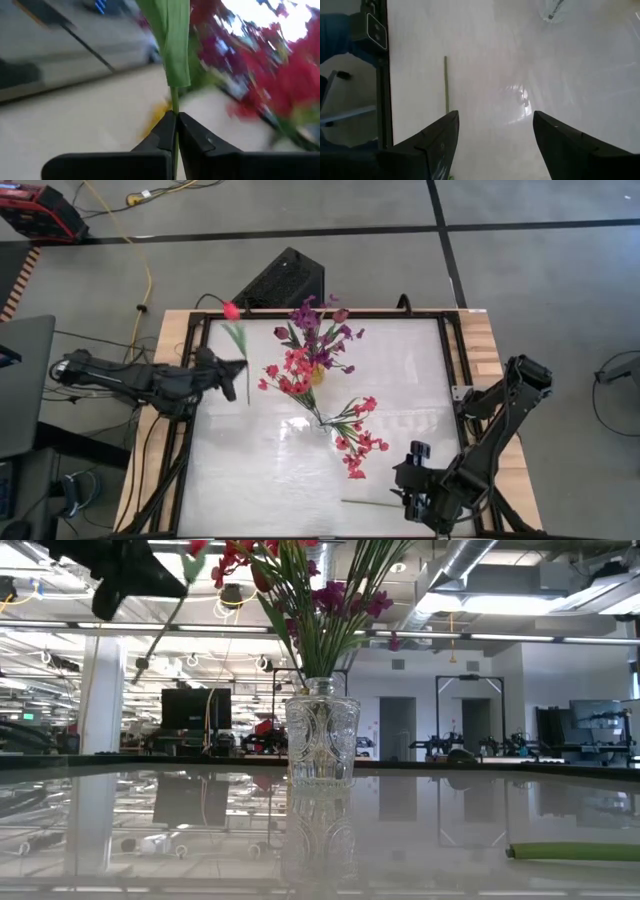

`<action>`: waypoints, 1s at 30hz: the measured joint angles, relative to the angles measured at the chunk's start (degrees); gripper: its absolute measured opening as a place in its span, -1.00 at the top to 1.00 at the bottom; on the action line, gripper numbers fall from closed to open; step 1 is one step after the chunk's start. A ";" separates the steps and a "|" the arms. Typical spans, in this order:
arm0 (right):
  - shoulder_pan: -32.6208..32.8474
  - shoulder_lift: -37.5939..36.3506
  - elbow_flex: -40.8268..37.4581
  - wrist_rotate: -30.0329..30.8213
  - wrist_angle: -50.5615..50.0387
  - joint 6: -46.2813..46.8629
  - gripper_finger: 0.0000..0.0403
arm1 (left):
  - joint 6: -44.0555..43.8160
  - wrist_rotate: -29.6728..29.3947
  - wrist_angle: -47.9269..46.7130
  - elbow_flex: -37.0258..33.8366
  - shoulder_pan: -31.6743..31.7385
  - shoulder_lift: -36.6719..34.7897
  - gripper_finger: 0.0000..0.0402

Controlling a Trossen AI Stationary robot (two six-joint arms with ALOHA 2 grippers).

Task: Sort flowers into vase by color
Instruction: Put the top pink tulip into the transparent vase

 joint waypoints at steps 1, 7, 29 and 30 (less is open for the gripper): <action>-0.29 0.00 0.00 -0.10 -0.03 -0.05 -0.40 | 1.78 -3.65 0.67 0.00 -0.53 -0.91 1.00; -2.57 0.00 0.00 -1.40 -0.33 -0.44 -0.40 | 19.29 -6.55 14.34 0.00 -2.43 -4.11 1.00; -13.26 -0.01 -0.01 -9.03 -0.34 -8.13 -0.40 | 44.39 27.72 70.27 -0.02 -18.89 31.80 1.00; -13.26 0.01 0.00 -9.03 -0.33 -8.13 -0.40 | 46.79 25.67 74.21 0.00 -18.93 34.90 1.00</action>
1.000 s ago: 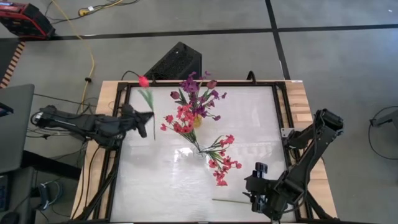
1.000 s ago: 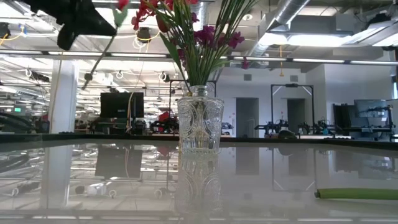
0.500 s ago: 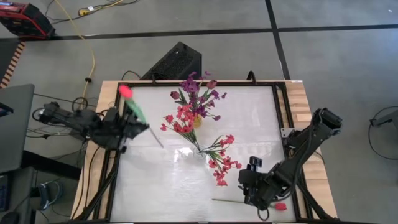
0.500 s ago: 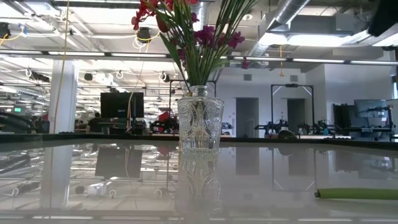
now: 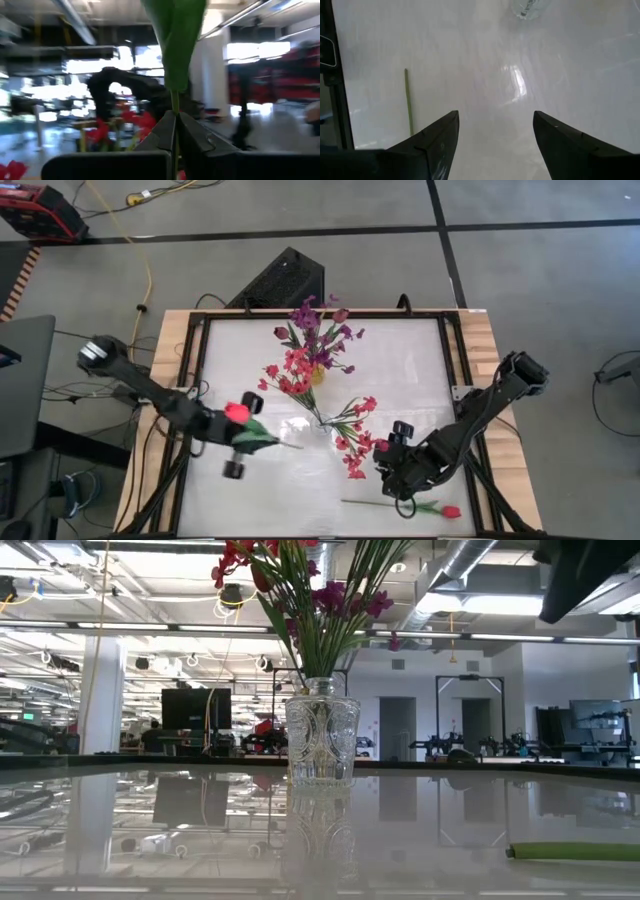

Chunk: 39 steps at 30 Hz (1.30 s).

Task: Sort flowers into vase by color
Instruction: Put the top pink tulip into the transparent vase

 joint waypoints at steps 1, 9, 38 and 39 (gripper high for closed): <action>0.00 -0.02 0.00 0.00 0.02 0.00 -0.40 | 1.96 -1.68 3.69 0.00 0.03 2.93 1.00; 0.12 -0.01 0.00 0.00 0.03 0.00 -0.40 | 5.69 -5.28 21.41 0.00 5.68 18.11 1.00; 0.24 -0.02 0.00 0.02 0.23 -2.78 -0.40 | 1.76 -6.78 13.56 0.00 11.05 20.32 1.00; 0.24 -0.02 0.00 0.02 0.25 -2.78 -0.40 | 1.71 -6.77 13.48 0.00 11.16 20.32 1.00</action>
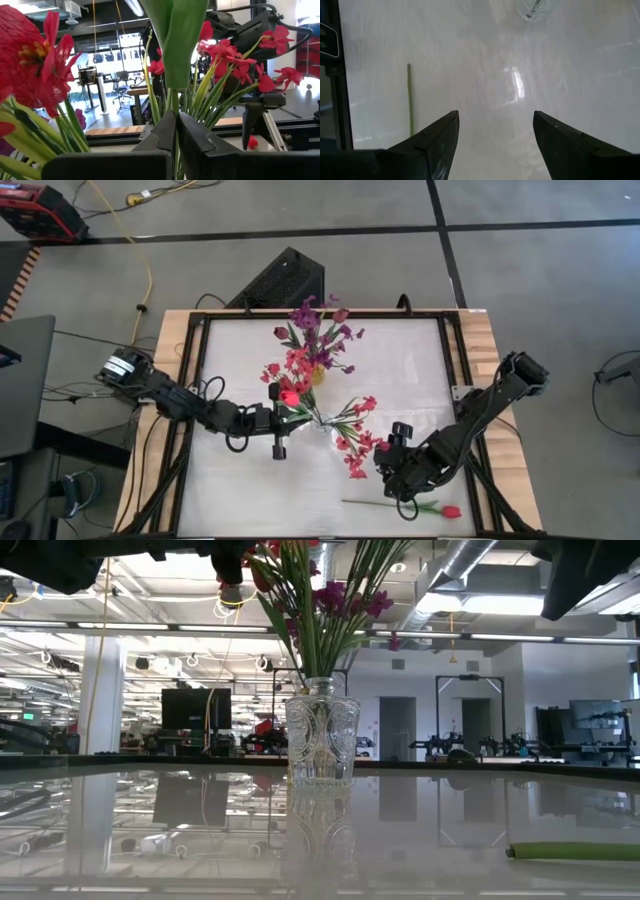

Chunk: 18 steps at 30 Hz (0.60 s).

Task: Sort flowers into vase by color
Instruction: Put the top pink tulip into the transparent vase

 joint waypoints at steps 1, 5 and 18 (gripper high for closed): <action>0.00 0.02 0.00 0.00 0.04 0.00 -0.40 | -0.13 0.04 -0.03 0.00 0.08 0.00 1.00; 0.00 0.01 0.00 -0.01 0.09 0.00 -0.40 | -0.31 0.27 -0.01 0.00 0.12 0.00 1.00; 0.00 0.02 0.00 -0.05 0.04 0.00 -0.40 | -1.56 -0.56 -3.97 0.00 0.14 0.00 1.00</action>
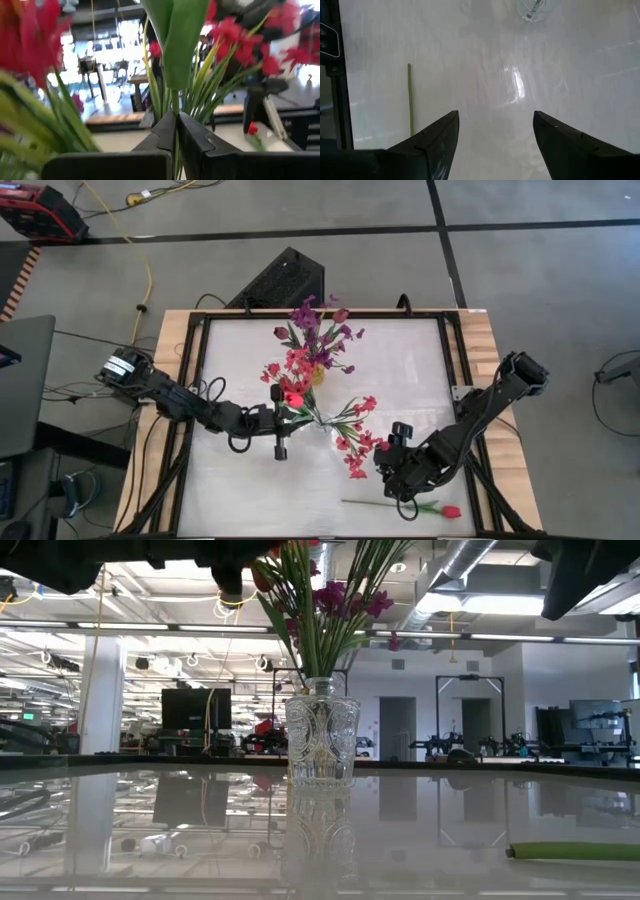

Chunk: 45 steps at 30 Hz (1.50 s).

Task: Sort flowers into vase by color
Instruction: Put the top pink tulip into the transparent vase, then put the pink tulip into the transparent vase

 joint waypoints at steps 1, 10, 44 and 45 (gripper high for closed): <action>0.00 -0.02 0.00 -0.02 0.00 0.00 -0.40 | -0.58 -0.46 -1.19 0.00 0.00 0.00 1.00; 0.56 -0.01 0.00 -0.06 0.09 1.97 -0.40 | -5.94 -0.52 -2.53 0.00 1.14 7.22 1.00; 11.85 13.92 0.00 -22.27 8.71 22.66 -0.40 | -13.79 -1.89 -34.39 -0.02 -2.10 -0.75 0.31; 11.85 14.87 0.00 -23.61 8.83 22.99 -0.40 | -14.91 -1.42 -37.22 -0.02 -2.61 -2.51 0.31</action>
